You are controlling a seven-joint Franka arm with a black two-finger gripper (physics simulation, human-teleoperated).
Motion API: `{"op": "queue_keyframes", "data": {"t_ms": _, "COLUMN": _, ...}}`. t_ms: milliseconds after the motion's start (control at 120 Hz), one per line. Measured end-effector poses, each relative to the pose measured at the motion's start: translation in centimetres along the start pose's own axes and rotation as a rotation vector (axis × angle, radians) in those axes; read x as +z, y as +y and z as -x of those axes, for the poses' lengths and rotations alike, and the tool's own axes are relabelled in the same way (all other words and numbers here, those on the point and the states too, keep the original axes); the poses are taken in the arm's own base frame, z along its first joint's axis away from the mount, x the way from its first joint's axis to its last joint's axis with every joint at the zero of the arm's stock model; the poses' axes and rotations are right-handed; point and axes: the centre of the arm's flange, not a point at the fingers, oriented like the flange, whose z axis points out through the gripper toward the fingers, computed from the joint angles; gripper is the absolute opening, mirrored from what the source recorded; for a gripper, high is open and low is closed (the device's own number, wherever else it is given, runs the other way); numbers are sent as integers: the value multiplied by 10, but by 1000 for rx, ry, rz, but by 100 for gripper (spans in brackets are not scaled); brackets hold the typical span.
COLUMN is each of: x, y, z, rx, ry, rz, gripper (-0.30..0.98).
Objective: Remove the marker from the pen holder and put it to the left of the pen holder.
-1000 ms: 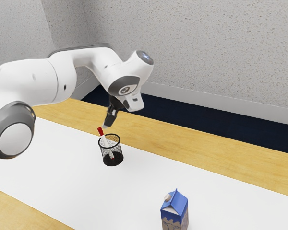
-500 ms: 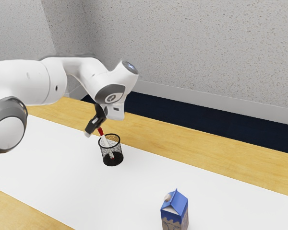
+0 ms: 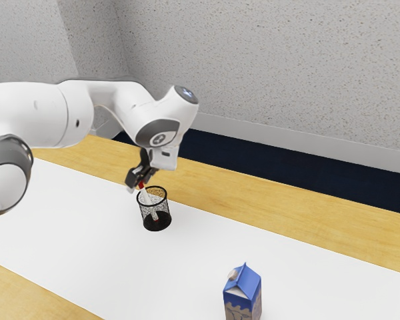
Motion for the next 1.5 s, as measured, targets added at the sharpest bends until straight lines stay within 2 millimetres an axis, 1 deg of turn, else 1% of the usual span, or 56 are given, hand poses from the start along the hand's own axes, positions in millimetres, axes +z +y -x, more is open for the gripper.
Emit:
{"op": "queue_keyframes", "data": {"t_ms": 142, "x": 0, "y": -1, "z": 0, "rx": 11, "ry": 3, "rz": -2, "gripper": 41}}
{"op": "queue_keyframes", "data": {"t_ms": 292, "x": 6, "y": -3, "z": 15, "rx": -55, "ry": 53, "rz": -1, "gripper": 39}}
{"op": "queue_keyframes", "data": {"t_ms": 383, "x": 9, "y": -4, "z": 21, "rx": -99, "ry": 75, "rz": -2, "gripper": 38}}
{"op": "queue_keyframes", "data": {"t_ms": 475, "x": 9, "y": -5, "z": 20, "rx": -126, "ry": 85, "rz": -6, "gripper": 34}}
{"op": "queue_keyframes", "data": {"t_ms": 625, "x": 4, "y": -5, "z": 8, "rx": -144, "ry": 87, "rz": -17, "gripper": 29}}
{"op": "queue_keyframes", "data": {"t_ms": 708, "x": 5, "y": -4, "z": 7, "rx": -152, "ry": 79, "rz": -20, "gripper": 24}}
{"op": "queue_keyframes", "data": {"t_ms": 808, "x": 4, "y": -5, "z": 7, "rx": -163, "ry": 67, "rz": -35, "gripper": 10}}
{"op": "queue_keyframes", "data": {"t_ms": 883, "x": 0, "y": -6, "z": 9, "rx": -173, "ry": 59, "rz": -47, "gripper": 2}}
{"op": "queue_keyframes", "data": {"t_ms": 1058, "x": -5, "y": -4, "z": 16, "rx": -199, "ry": 58, "rz": -56, "gripper": -4}}
{"op": "queue_keyframes", "data": {"t_ms": 1175, "x": -19, "y": 0, "z": 26, "rx": -222, "ry": 61, "rz": -75, "gripper": -5}}
{"op": "queue_keyframes", "data": {"t_ms": 1208, "x": -23, "y": 3, "z": 32, "rx": -234, "ry": 60, "rz": -79, "gripper": -5}}
{"op": "queue_keyframes", "data": {"t_ms": 1300, "x": -38, "y": 14, "z": 66, "rx": -287, "ry": 54, "rz": -85, "gripper": -6}}
{"op": "queue_keyframes", "data": {"t_ms": 1383, "x": -46, "y": 25, "z": 100, "rx": -339, "ry": 47, "rz": -83, "gripper": -6}}
{"op": "queue_keyframes", "data": {"t_ms": 1425, "x": -43, "y": 30, "z": 121, "rx": -369, "ry": 44, "rz": -73, "gripper": -6}}
{"op": "queue_keyframes", "data": {"t_ms": 1500, "x": -30, "y": 37, "z": 155, "rx": -418, "ry": 60, "rz": -43, "gripper": -6}}
